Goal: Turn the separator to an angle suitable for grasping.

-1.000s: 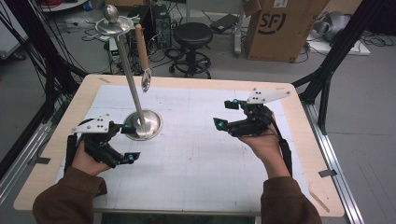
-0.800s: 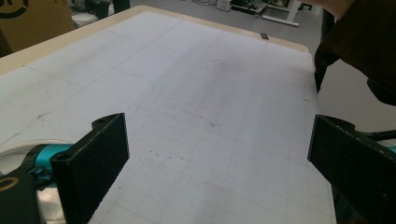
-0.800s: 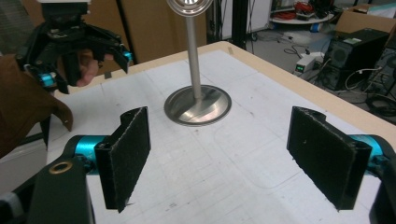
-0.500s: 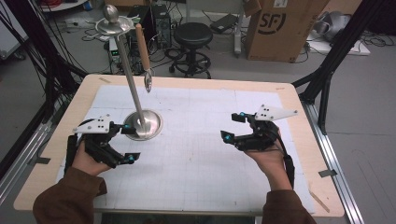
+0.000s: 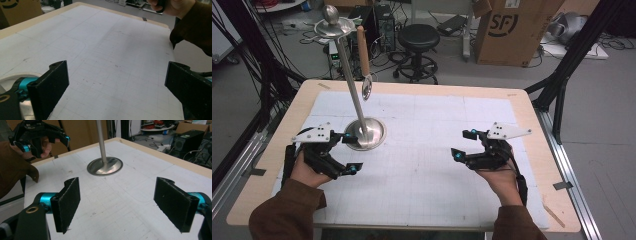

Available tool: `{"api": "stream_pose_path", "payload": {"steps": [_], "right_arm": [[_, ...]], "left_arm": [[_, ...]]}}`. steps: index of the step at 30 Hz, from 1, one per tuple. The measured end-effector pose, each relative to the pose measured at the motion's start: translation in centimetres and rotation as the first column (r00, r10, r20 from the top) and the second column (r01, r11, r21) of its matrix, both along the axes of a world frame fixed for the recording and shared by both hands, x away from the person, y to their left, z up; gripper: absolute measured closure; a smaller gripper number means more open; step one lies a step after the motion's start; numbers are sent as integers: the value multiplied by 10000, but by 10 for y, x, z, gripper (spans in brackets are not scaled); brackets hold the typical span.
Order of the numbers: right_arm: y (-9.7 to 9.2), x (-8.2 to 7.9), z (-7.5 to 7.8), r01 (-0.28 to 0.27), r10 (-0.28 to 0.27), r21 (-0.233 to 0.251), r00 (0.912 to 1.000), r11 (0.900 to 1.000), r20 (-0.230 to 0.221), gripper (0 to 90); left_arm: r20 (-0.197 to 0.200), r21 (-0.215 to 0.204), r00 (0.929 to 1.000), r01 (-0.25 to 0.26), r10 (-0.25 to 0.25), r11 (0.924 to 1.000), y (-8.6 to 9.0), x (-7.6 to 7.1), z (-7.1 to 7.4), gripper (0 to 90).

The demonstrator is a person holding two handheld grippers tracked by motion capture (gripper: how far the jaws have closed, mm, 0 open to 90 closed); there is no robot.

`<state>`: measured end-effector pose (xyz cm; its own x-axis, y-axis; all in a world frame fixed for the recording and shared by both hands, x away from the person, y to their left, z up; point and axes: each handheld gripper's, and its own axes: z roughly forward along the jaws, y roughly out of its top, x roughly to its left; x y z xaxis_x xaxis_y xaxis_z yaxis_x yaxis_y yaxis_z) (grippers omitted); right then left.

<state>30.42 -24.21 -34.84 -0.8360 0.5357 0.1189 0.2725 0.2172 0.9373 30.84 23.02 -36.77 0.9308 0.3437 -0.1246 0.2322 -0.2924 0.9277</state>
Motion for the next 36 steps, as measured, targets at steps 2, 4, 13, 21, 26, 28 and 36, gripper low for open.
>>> {"api": "stream_pose_path", "payload": {"steps": [2,4,13,21,26,28,36], "right_arm": [[-2,0,-3,4,-4,-64,10000,10000,-13,206],[-3,0,-6,37,-38,-79,9999,10000,-127,206],[-6,3,-19,150,-162,-283,9991,9995,-392,202],[-6,4,-18,235,-246,-267,9989,9994,-411,202],[-3,3,-18,215,-228,-373,9991,9991,-352,202],[-2,4,-19,195,-207,-382,9992,9991,-332,202],[-1,5,-20,138,-156,-458,9991,9989,-406,202]], "left_arm": [[24,3,10000,-60,60,10000,0,0,0,59],[-4,23,10000,-57,57,10000,0,0,0,59],[-23,-43,10000,-77,77,10000,-1,2,-2,59],[-36,-40,10000,-9,8,10000,-1,0,-3,59],[-50,-1,10000,-21,21,10000,-1,-1,-3,59],[-59,1,10000,-42,42,10000,-1,-1,-3,59],[-110,40,9999,-49,49,10000,0,0,-5,59]]}}
